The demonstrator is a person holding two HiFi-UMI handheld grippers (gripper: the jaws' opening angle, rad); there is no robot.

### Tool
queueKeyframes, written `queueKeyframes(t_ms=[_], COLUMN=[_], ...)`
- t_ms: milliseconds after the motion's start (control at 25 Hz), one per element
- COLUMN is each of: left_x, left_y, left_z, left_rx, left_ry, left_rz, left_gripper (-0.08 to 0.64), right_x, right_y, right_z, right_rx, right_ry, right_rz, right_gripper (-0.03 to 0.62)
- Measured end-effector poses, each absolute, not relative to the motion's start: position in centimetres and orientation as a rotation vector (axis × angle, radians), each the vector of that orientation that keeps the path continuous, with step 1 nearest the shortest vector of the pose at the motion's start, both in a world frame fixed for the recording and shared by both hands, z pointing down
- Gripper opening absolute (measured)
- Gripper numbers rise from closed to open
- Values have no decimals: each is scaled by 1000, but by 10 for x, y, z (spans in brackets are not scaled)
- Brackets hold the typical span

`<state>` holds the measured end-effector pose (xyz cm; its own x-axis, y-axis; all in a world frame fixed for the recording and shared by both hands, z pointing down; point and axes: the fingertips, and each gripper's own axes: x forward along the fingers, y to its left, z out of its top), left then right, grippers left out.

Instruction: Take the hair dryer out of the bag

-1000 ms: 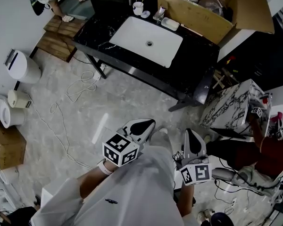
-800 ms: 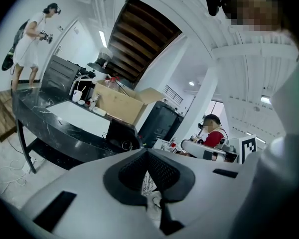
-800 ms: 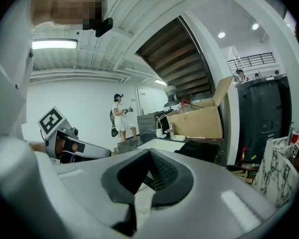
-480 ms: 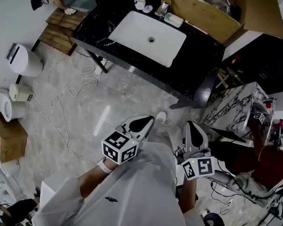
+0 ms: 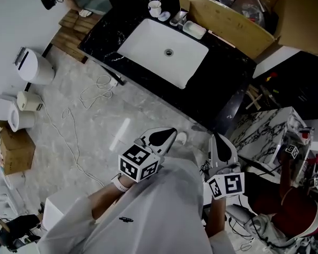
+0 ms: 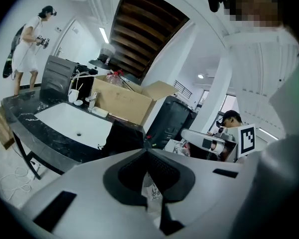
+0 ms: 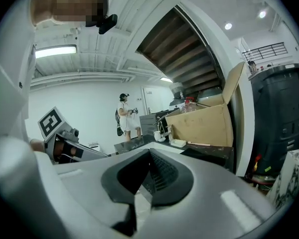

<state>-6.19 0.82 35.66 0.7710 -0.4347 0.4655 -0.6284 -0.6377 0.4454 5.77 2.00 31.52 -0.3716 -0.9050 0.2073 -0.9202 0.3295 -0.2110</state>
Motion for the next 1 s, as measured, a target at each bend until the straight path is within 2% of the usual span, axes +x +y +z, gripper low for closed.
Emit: queueKeyframes(t_ms=[280,680,840,1000], left_x=[-15,-15,-13,-5], left_y=[-11,-29,-34,-40], left_z=[381,400,405,415], left_rx=[2315,2211,2180,2172], left_ry=[-821,-956,-957,-945], left_rz=[503,511,510,530], left_gripper=[8,6,6,7], right_x=[95,98,88,80], right_y=[-20,-47,-51,-52], right_z=[321,351,358,368], right_rx=[1621,1472,1397,1324], right_ry=[-2597,-2584,-2602,-2589], right_rz=[437,434,479,476], right_gripper=[11,15,62,139])
